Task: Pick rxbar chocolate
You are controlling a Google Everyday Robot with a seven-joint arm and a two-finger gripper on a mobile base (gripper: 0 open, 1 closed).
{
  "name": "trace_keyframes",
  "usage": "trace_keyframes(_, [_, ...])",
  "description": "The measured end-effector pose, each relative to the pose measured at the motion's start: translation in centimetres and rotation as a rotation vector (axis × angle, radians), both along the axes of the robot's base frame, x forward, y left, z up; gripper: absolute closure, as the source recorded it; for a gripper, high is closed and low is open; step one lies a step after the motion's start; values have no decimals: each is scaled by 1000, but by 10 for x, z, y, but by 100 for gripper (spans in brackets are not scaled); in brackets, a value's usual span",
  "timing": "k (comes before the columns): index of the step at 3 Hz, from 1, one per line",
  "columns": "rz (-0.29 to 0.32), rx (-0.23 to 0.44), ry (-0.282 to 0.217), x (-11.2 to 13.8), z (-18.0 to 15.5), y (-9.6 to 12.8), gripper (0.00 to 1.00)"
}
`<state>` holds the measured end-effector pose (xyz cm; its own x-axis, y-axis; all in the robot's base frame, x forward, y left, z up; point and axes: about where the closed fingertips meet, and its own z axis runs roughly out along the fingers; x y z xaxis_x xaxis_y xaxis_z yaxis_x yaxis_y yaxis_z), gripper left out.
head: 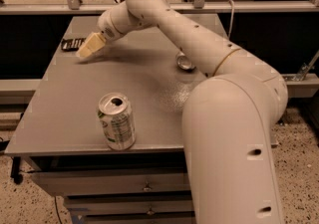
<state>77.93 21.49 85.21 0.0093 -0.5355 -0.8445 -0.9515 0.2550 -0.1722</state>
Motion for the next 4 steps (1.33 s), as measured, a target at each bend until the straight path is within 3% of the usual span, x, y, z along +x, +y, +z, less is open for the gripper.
trace_keyframes(1, [-19, -20, 41, 4, -18, 0, 0])
trace_keyframes(2, [-33, -10, 67, 6, -26, -1, 18])
trace_keyframes(4, [-38, 15, 80, 7, -26, -1, 65])
